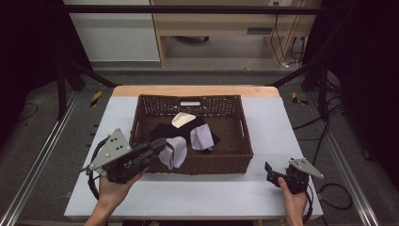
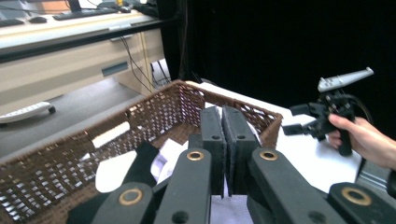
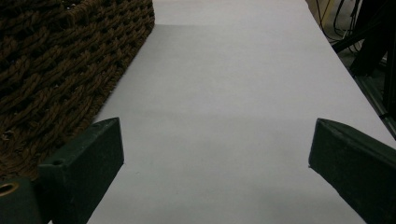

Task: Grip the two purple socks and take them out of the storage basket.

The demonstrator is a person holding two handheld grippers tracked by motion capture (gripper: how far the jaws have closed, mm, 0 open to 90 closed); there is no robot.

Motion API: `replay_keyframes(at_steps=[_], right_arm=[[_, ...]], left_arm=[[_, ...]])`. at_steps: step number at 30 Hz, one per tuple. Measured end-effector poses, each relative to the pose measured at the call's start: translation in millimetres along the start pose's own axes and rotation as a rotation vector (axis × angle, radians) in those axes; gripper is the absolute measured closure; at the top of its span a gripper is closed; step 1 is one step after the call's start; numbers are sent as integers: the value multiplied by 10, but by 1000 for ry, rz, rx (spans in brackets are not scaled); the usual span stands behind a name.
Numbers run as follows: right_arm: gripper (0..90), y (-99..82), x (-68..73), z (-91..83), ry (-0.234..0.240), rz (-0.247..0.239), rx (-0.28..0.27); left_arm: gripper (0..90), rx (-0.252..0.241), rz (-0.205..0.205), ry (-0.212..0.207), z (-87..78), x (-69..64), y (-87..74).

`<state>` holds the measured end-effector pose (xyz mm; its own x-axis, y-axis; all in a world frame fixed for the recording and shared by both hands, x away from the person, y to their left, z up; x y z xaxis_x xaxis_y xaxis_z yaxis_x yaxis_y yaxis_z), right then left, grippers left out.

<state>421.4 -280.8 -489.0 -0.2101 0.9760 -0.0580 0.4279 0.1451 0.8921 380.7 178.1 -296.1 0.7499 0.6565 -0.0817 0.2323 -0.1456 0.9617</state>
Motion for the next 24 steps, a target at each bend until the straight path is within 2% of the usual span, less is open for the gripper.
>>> replay_keyframes(at_steps=[10,18,24], right_arm=[[38,-2,2,-1,-7,-1,-4],[37,-2,2,0,-6,-1,-5],[37,-1,0,0,-2,0,-3]], left_arm=[[874,52,6,-42,-75,-136,-310],[874,149,-18,-52,12,-134,-637],[874,231,-38,-48,141,-103,-890]])
Point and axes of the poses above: each handheld gripper's, and its own axes: z roughly forward along the jaws, y roughly out of its top, x roughly to its left, the point moved 1 cm from there along z, roughly forward along the jaws, and after that the axes turned 8 degrees about -z, right-handed, at the moved point
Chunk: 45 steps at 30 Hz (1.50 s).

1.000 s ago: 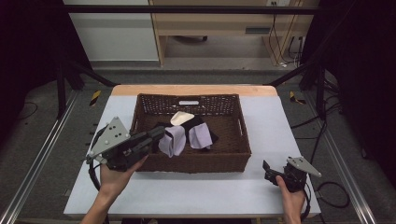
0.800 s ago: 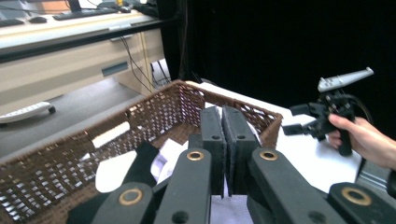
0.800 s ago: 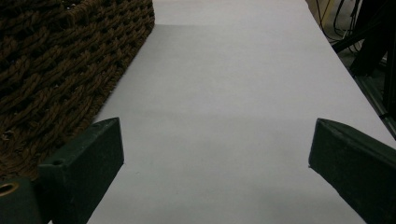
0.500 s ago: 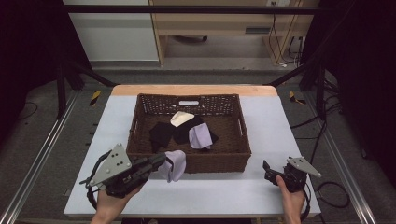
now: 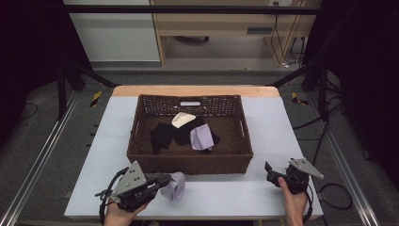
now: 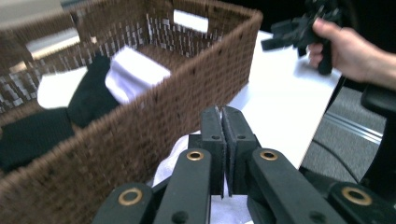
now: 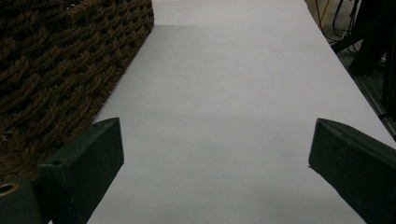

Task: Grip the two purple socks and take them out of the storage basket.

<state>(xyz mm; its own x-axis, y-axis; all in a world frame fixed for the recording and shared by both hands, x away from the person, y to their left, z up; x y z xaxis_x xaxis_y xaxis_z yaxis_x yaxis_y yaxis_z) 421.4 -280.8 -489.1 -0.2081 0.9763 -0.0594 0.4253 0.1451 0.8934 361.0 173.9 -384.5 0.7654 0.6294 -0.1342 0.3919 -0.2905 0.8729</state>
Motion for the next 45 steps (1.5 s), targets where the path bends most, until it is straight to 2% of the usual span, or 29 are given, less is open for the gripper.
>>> replay_keyframes(at_steps=[9,17,20,26,30,34,39,42,45], right_arm=[[37,0,-9,-1,2,5,3],[38,1,-4,6,5,2,2],[37,1,-6,5,7,2,8],[37,2,-6,4,9,3,7],[37,1,-7,5,9,2,4],[37,1,-5,2,8,6,4],[37,-1,-10,0,4,5,1],[37,-1,-12,-4,3,7,-1],[37,-1,-11,-2,4,6,1]], left_arm=[[873,108,-31,15,348,112,-250],[865,134,-34,17,512,159,-363],[821,132,-42,20,533,167,-379],[681,112,-60,34,501,165,-377],[532,88,-75,72,434,187,-362],[459,56,-98,97,326,241,-351],[421,44,-122,113,231,311,-361],[418,38,-121,131,173,345,-369],[419,6,-133,146,90,402,-312]])
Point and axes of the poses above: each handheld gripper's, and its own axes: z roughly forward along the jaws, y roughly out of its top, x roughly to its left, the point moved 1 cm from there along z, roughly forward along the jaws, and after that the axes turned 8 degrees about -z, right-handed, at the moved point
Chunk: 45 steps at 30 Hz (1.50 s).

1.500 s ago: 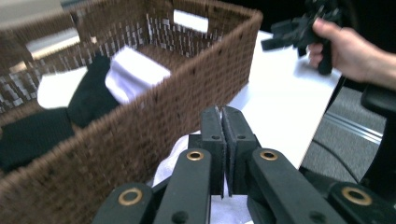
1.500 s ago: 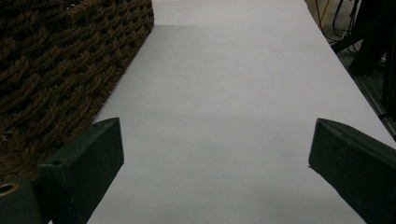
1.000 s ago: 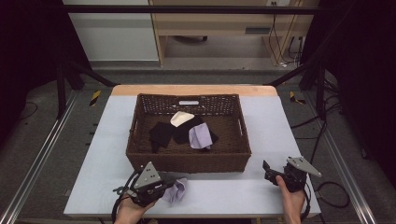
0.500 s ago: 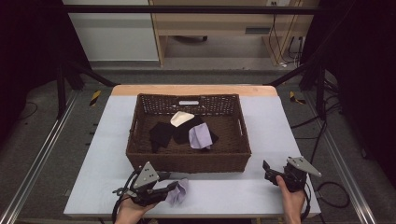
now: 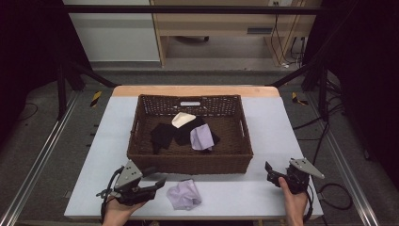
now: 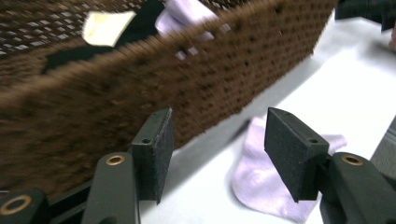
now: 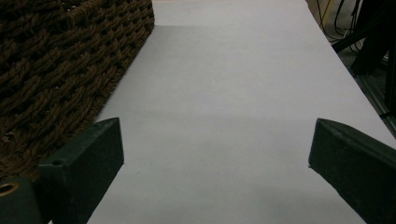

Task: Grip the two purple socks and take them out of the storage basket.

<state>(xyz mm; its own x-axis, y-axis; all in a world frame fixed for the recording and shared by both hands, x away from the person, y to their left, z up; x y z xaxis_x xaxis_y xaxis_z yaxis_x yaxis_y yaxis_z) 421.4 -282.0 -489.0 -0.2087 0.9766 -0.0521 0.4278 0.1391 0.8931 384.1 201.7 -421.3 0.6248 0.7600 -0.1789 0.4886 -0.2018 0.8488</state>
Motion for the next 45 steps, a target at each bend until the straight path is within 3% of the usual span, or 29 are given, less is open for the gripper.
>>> replay_keyframes(at_steps=[6,10,17,22,25,32,38,45], right_arm=[[37,2,3,8,5,2,9],[37,2,4,7,3,1,8],[37,3,6,7,5,-3,10],[37,3,6,14,7,-6,9],[37,3,4,14,8,-6,10],[37,3,3,14,10,-4,12],[37,3,2,15,9,-3,14],[37,3,-1,20,15,-2,15]], left_arm=[[421,-86,4,26,-134,79,319],[420,-125,4,26,-116,100,552],[420,-100,42,49,179,41,962],[421,-80,42,62,471,-10,1208],[421,-77,58,78,593,-34,1297],[423,-75,47,92,926,-44,1458],[440,-46,21,112,1235,-14,1514],[457,29,24,129,1539,-6,1496]])
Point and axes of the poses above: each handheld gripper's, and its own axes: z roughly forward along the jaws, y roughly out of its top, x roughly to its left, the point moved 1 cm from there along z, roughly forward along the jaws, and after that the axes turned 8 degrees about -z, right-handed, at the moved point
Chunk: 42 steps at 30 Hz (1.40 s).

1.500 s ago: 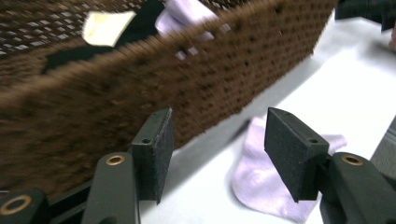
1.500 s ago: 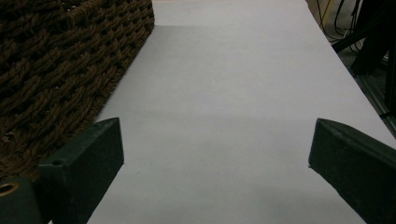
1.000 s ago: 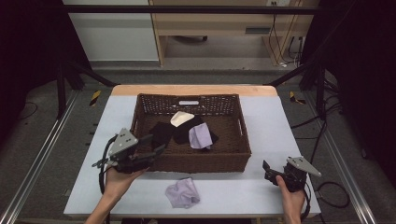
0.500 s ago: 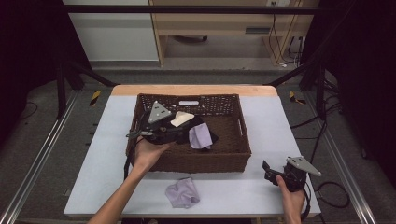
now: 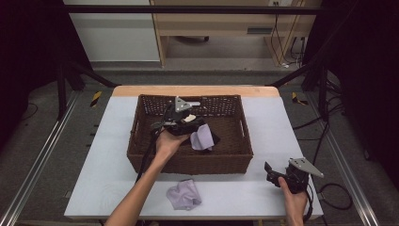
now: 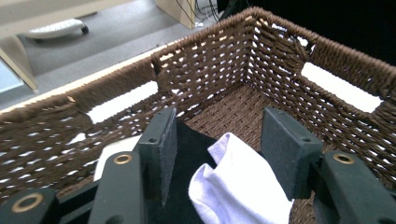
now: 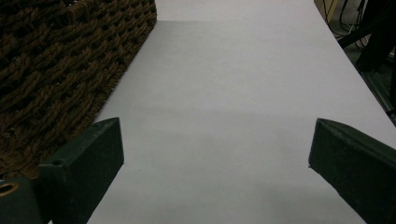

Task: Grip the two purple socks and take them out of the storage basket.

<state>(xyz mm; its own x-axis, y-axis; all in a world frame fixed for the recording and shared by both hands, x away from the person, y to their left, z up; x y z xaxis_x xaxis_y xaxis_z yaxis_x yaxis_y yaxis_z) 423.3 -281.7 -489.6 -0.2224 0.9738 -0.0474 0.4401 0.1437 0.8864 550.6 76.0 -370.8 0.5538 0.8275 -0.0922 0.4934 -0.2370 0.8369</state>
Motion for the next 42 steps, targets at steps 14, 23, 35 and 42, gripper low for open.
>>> replay_keyframes(at_steps=[14,23,35,42], right_arm=[[37,3,4,6,3,-2,6],[37,4,9,9,3,-8,10],[37,4,11,5,0,-7,5],[37,3,6,4,2,-4,5]], left_arm=[[469,184,1,-1,366,-17,-131],[547,328,94,38,520,-102,-190],[862,356,100,27,518,-102,-186],[867,257,75,-32,384,-73,-147]])
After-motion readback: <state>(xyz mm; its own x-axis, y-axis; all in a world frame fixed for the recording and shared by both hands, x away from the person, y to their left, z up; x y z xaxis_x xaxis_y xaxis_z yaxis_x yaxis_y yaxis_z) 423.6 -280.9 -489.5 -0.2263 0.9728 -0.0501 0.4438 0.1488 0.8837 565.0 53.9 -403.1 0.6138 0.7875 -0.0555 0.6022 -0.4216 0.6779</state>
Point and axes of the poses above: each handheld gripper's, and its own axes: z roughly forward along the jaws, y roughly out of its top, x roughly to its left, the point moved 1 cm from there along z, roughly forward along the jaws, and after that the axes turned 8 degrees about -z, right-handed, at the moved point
